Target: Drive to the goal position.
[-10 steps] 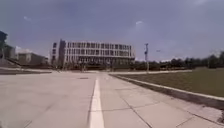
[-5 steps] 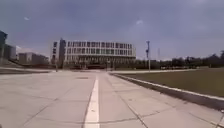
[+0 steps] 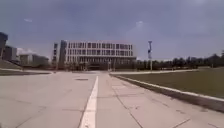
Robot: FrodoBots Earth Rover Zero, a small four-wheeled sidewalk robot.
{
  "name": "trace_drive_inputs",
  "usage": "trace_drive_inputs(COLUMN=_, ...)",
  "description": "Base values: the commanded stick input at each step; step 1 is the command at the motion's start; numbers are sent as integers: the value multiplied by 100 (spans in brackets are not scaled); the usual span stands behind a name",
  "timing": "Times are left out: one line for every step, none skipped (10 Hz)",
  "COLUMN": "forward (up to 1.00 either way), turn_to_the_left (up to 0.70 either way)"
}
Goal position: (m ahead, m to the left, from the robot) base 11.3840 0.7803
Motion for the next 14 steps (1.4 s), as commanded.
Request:
trace_drive_inputs(forward=70, turn_to_the_left=0)
trace_drive_inputs(forward=70, turn_to_the_left=0)
trace_drive_inputs(forward=70, turn_to_the_left=0)
trace_drive_inputs(forward=70, turn_to_the_left=0)
trace_drive_inputs(forward=70, turn_to_the_left=12)
trace_drive_inputs(forward=70, turn_to_the_left=34)
trace_drive_inputs(forward=70, turn_to_the_left=25)
trace_drive_inputs(forward=70, turn_to_the_left=2)
trace_drive_inputs(forward=70, turn_to_the_left=0)
trace_drive_inputs(forward=70, turn_to_the_left=0)
trace_drive_inputs(forward=70, turn_to_the_left=0)
trace_drive_inputs(forward=70, turn_to_the_left=0)
trace_drive_inputs(forward=70, turn_to_the_left=0)
trace_drive_inputs(forward=70, turn_to_the_left=0)
